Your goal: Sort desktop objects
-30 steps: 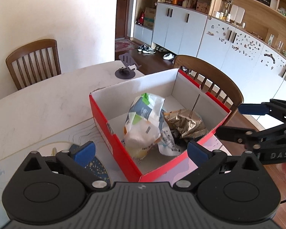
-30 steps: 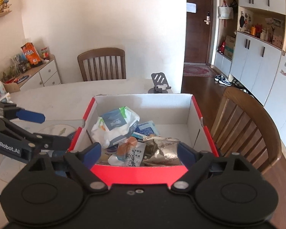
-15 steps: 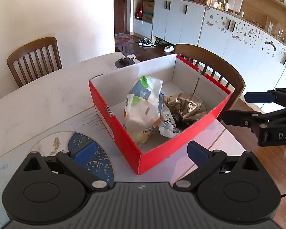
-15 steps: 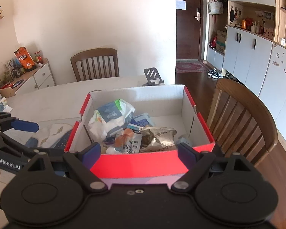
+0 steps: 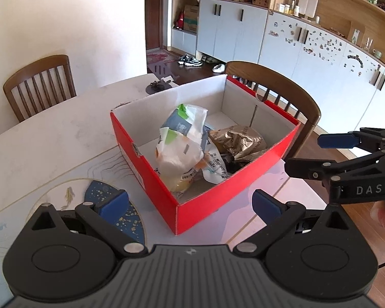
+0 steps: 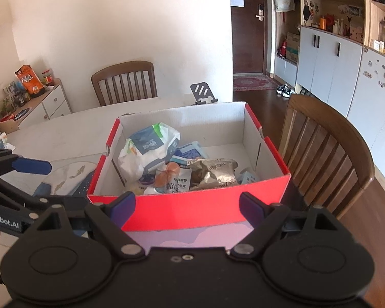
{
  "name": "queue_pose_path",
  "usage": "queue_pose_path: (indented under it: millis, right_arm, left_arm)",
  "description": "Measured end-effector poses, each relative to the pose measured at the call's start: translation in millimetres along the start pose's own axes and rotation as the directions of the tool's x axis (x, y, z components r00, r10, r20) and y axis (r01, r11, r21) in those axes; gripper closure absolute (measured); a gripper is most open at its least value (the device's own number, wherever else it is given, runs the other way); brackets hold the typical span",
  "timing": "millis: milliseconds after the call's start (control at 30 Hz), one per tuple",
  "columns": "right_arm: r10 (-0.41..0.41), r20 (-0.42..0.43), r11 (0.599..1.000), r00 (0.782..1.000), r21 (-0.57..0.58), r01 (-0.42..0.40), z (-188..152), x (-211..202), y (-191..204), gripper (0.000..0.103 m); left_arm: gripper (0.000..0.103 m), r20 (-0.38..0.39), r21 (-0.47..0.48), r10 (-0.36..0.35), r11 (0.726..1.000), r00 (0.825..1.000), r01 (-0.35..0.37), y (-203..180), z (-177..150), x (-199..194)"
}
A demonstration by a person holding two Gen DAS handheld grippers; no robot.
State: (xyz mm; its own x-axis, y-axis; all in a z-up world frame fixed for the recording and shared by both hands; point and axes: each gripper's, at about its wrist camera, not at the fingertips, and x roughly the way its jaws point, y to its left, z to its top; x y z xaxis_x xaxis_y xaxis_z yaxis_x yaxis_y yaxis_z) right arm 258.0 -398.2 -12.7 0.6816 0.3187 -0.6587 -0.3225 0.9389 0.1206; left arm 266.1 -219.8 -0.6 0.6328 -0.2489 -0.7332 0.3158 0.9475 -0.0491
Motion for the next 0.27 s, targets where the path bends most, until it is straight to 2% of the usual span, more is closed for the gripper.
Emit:
queue_pose_path:
  millis: [267]
  right_arm:
    - [-0.004, 0.0, 1.0, 1.0, 0.011, 0.004, -2.6, -2.2, -2.0, 0.015]
  left_arm:
    - [0.0, -0.011, -0.006, -0.015, 1.0, 1.0, 0.015, -0.9, -3.5, -2.9]
